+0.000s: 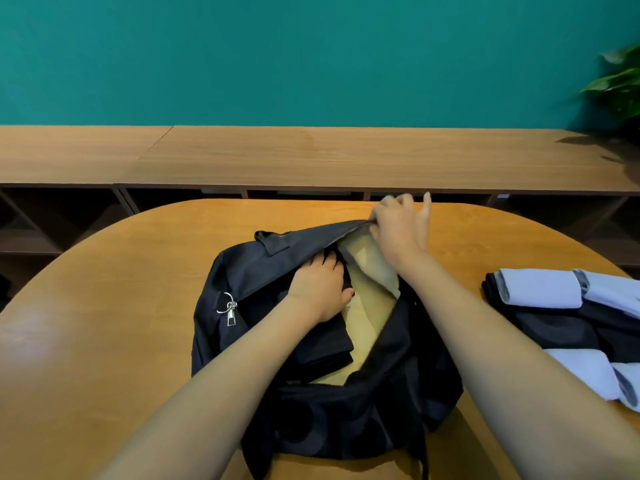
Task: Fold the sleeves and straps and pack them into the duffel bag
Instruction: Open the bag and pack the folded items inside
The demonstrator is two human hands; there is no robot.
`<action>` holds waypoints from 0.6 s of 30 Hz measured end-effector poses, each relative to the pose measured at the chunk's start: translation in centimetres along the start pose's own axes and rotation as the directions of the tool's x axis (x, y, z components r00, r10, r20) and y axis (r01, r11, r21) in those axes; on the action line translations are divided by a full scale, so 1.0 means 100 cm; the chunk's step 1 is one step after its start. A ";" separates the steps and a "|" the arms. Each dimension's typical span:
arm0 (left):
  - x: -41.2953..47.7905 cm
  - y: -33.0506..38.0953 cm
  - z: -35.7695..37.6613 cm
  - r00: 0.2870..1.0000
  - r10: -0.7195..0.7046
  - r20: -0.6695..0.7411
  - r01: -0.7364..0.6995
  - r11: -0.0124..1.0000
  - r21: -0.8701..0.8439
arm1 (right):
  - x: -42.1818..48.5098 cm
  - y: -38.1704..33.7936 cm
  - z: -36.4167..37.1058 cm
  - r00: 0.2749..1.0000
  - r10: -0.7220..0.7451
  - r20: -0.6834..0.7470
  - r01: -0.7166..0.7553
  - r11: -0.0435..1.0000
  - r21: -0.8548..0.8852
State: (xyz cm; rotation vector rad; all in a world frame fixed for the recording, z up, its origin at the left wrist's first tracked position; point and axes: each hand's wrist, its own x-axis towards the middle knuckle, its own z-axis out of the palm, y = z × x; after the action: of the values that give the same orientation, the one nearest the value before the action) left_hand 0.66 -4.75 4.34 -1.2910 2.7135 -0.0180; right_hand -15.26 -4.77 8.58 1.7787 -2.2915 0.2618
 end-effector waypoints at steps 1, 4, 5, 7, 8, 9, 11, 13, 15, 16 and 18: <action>0.000 -0.001 -0.002 1.000 -0.001 0.018 0.000 1.000 0.023 | 0.006 0.002 -0.005 1.000 0.001 -0.023 -0.001 1.000 -0.007; -0.003 0.004 -0.012 0.994 0.097 -0.053 -0.094 0.994 0.055 | 0.006 0.000 -0.011 1.000 -0.027 0.003 0.027 1.000 -0.012; -0.005 0.006 -0.015 0.966 0.189 -0.175 -0.186 0.982 0.039 | 0.001 0.000 -0.010 0.999 -0.031 0.008 0.031 0.999 0.012; -0.010 0.002 -0.022 0.796 0.324 -0.511 -0.347 0.937 0.053 | -0.018 0.000 -0.007 0.999 -0.038 -0.032 0.040 0.997 0.069; -0.012 -0.005 -0.022 0.699 0.311 -0.644 -0.345 0.935 0.077 | -0.033 -0.001 -0.007 0.996 -0.053 -0.075 0.060 0.994 0.094; -0.013 -0.012 -0.022 0.656 0.248 -0.713 -0.282 0.957 0.074 | -0.051 -0.003 -0.005 0.988 -0.090 -0.128 0.104 0.988 0.115; -0.014 -0.025 -0.016 0.799 0.052 -0.599 -0.063 0.998 0.002 | -0.093 -0.006 0.000 0.957 -0.225 -0.183 0.251 0.958 0.135; -0.015 -0.034 -0.002 0.945 -0.140 -0.295 0.121 0.989 -0.082 | -0.132 -0.005 0.013 0.939 -0.334 -0.083 0.343 0.930 0.135; -0.013 -0.039 0.013 0.968 -0.243 -0.061 0.222 0.946 -0.238 | -0.156 0.005 0.031 0.936 -0.344 0.074 0.333 0.935 0.124; -0.013 -0.039 0.017 0.968 -0.252 -0.011 0.237 0.924 -0.301 | -0.164 0.012 0.039 0.939 -0.330 0.102 0.320 0.942 0.102; -0.011 -0.036 0.022 0.970 -0.243 -0.010 0.226 0.914 -0.336 | -0.170 0.024 0.050 0.956 -0.278 0.094 0.268 0.957 0.109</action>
State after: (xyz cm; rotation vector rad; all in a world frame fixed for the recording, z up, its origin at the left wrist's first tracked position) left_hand 4.42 -6.09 2.53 -1.7247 2.6655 0.4067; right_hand -13.90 10.26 -1.07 2.1797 -2.0970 0.2325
